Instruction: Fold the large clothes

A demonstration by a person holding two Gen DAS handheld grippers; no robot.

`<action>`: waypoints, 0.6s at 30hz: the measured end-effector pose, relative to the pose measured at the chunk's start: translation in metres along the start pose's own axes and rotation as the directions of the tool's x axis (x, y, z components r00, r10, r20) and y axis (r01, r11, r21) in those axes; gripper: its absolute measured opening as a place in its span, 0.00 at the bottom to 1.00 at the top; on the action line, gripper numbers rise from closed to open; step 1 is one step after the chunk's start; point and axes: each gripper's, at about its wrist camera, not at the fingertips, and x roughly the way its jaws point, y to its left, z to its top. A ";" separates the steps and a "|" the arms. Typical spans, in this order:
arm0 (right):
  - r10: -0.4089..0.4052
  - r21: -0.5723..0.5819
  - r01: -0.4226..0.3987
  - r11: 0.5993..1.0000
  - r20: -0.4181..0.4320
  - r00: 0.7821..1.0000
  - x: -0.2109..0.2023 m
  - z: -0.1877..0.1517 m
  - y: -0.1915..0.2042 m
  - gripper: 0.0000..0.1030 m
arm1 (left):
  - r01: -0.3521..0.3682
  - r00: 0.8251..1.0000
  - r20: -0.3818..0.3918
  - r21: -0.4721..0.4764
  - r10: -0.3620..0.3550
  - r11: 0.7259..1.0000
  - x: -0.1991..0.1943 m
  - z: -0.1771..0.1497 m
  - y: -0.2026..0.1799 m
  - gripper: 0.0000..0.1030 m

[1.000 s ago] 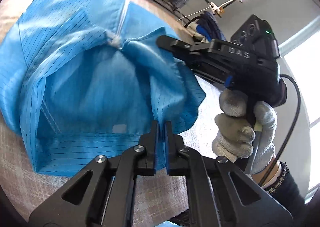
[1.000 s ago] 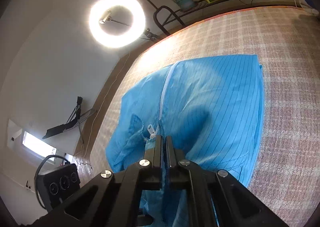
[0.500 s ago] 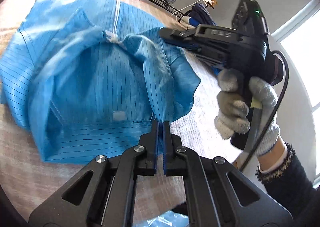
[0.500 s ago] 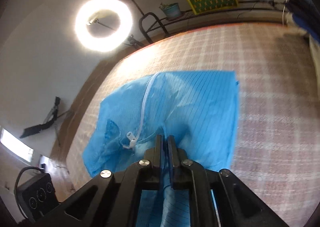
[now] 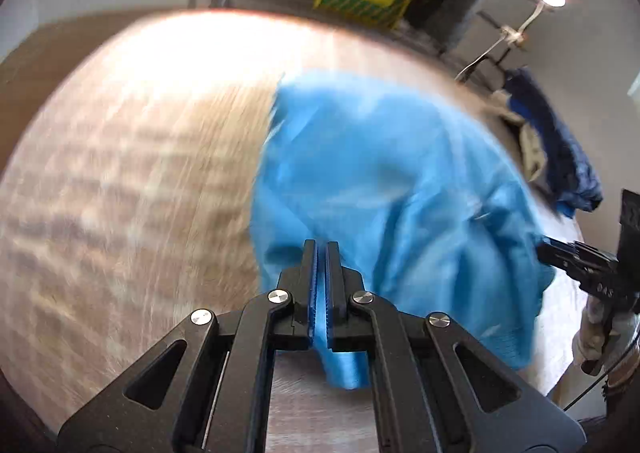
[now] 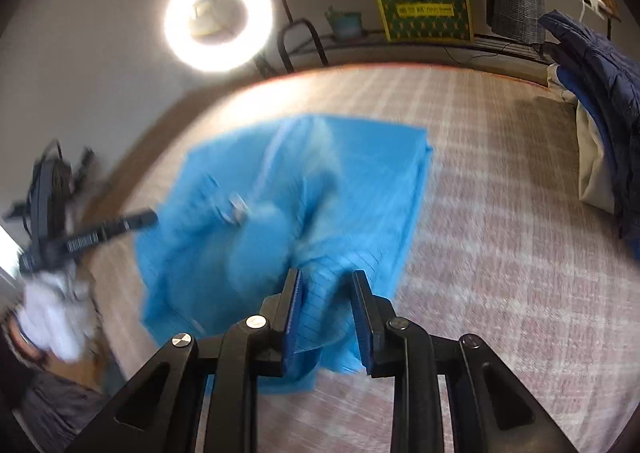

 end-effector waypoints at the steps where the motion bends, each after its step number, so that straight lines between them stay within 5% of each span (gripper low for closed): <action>1: -0.018 -0.013 0.018 1.000 -0.028 0.999 0.007 -0.007 -0.001 0.23 | 0.005 0.999 -0.039 -0.022 -0.006 1.000 0.011 -0.008 0.009 0.00; 6: 0.005 -0.039 -0.007 0.999 -0.035 0.999 -0.007 -0.010 -0.010 0.23 | 0.069 0.997 -0.021 0.011 -0.068 0.998 -0.014 -0.007 0.010 0.00; 11: 0.099 -0.021 -0.098 0.995 0.106 0.989 -0.047 0.021 -0.018 0.29 | 0.080 0.993 0.078 0.074 -0.086 0.994 -0.048 0.035 0.002 0.00; 14: 0.130 0.004 -0.133 0.991 0.163 0.978 -0.043 0.046 -0.020 0.34 | 0.085 0.988 0.123 0.080 -0.095 0.993 -0.039 0.072 -0.010 0.00; 18: 0.105 -0.004 -0.106 0.994 0.164 0.981 -0.009 0.077 -0.015 0.34 | 0.001 0.991 0.136 0.122 -0.018 0.992 -0.001 0.107 -0.020 0.00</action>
